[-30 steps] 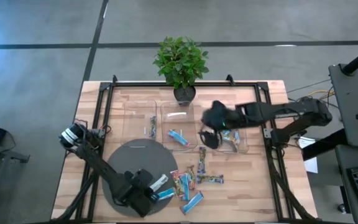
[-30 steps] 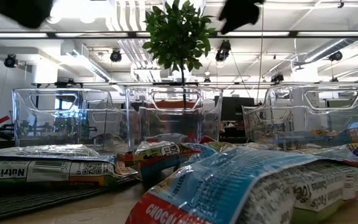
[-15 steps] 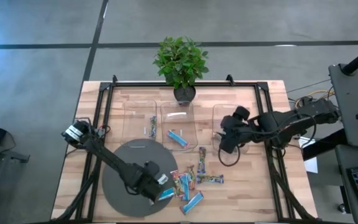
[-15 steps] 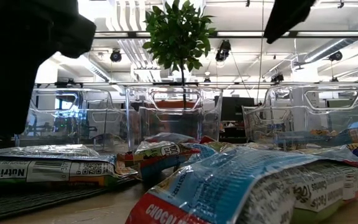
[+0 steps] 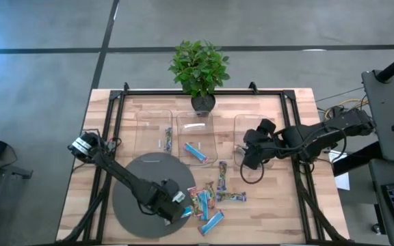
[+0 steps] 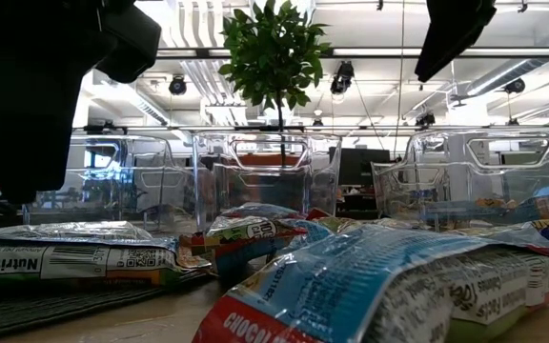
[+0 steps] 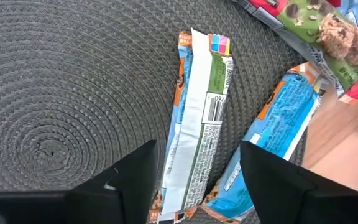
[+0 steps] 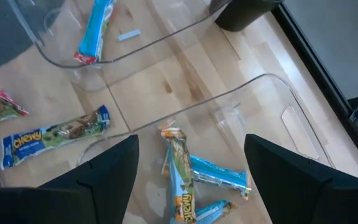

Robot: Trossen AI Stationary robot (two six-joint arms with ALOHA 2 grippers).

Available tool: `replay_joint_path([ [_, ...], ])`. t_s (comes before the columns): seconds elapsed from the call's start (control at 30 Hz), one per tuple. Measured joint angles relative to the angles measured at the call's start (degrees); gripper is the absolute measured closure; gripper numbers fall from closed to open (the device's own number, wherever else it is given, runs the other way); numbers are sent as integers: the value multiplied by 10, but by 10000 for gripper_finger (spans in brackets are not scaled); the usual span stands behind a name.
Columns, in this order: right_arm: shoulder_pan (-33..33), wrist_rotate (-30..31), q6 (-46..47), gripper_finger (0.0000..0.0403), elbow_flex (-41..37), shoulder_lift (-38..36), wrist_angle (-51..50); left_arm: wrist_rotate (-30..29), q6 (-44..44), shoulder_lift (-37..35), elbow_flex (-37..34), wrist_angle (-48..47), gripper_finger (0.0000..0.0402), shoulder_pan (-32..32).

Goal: Pick and place Granola Bars by type
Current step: Put the yellow granola bar into the right transparent bin

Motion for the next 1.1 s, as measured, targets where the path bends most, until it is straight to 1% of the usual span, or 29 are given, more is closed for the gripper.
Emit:
replay_joint_path([
  [0.17,0,-11,-10,122,-6,-1,-2,0,0,8,0,0,191,0],
  [0.5,0,-14,-10,120,-11,-1,-2,5,2,37,0,15,191,0],
  [0.7,0,-14,-10,123,-16,-1,-2,27,0,65,4,13,192,0],
  [0.83,0,-14,-9,127,-20,-1,-2,32,-1,82,23,-17,202,-2],
  [1.0,0,-14,-7,133,-27,-1,-2,41,-2,96,60,-102,229,-2],
  [1.1,0,-14,-7,136,-30,-1,-2,44,-1,96,71,-117,241,-5],
])
